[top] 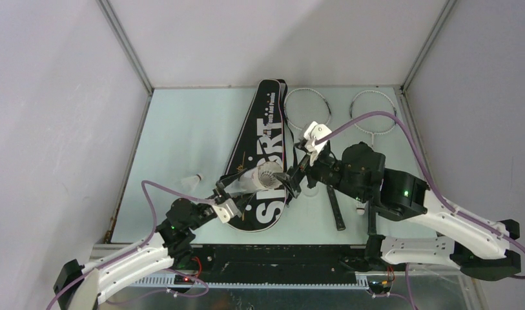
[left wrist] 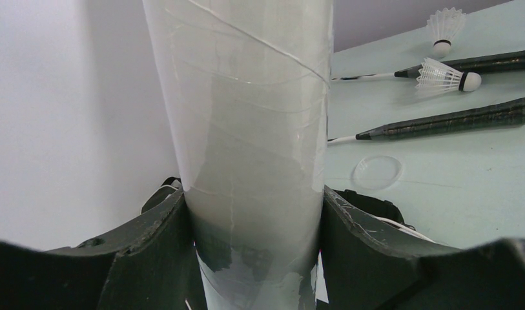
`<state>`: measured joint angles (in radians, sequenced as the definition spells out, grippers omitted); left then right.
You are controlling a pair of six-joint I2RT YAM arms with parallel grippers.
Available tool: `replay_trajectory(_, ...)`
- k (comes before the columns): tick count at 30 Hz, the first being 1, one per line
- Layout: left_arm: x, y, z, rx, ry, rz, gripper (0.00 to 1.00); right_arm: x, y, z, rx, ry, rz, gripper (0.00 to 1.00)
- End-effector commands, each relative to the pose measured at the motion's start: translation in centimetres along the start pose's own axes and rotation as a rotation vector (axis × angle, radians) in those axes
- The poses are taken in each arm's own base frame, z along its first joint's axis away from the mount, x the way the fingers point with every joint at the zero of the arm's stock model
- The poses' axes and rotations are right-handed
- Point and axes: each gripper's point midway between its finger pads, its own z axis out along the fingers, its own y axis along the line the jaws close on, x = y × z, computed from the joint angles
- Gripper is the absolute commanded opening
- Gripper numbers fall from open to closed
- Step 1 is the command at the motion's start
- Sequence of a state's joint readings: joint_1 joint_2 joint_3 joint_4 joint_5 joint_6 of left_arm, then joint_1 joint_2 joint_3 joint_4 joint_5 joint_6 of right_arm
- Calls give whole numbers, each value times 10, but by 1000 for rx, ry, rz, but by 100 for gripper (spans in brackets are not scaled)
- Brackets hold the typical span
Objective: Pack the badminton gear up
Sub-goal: Place the shuttlecock at the shuttle tube.
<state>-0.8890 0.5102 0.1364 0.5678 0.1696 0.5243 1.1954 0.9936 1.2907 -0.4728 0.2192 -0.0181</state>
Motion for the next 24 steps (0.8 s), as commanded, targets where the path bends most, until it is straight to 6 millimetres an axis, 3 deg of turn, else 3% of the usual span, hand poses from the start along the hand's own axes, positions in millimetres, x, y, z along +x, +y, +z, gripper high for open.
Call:
replay_trajectory(1,8,-8,-2,29,33,-24,52,16,-19,2,88,60,24,99)
replay_trajectory(6,8,-8,-3,32,33,-24,52,42,-34,12,175,162,12,99)
replay_trajectory(13,9,-9,-2,36,35,-24,52,60,-24,37,130,236,-7,99)
replay_trajectory(24,8,-9,-3,36,30,-23,52,83,-31,69,138,316,45,99)
